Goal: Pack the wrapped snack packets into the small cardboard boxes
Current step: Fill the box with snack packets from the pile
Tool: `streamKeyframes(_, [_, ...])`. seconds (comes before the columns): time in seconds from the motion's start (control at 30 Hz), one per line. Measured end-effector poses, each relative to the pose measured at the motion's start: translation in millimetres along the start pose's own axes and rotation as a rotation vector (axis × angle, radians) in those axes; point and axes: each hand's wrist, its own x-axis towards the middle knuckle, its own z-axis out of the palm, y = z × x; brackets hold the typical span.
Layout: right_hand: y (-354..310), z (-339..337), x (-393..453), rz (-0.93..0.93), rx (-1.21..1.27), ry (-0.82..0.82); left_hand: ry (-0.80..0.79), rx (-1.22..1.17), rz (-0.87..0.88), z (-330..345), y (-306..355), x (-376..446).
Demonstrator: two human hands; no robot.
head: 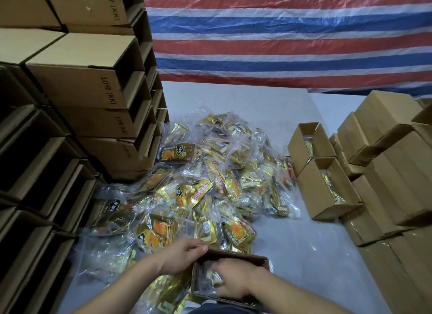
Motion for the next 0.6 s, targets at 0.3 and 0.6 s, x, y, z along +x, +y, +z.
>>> streamKeyframes(0.3, [12.1,-13.9,-18.8,0.076,0.224,0.073,0.053,-0.015,-0.005,7.7,2.8,2.0])
streamKeyframes(0.6, [-7.4,-5.0,1.2,0.282,0.193,-0.333,0.060,0.003,0.012,8.9,-0.9,3.9])
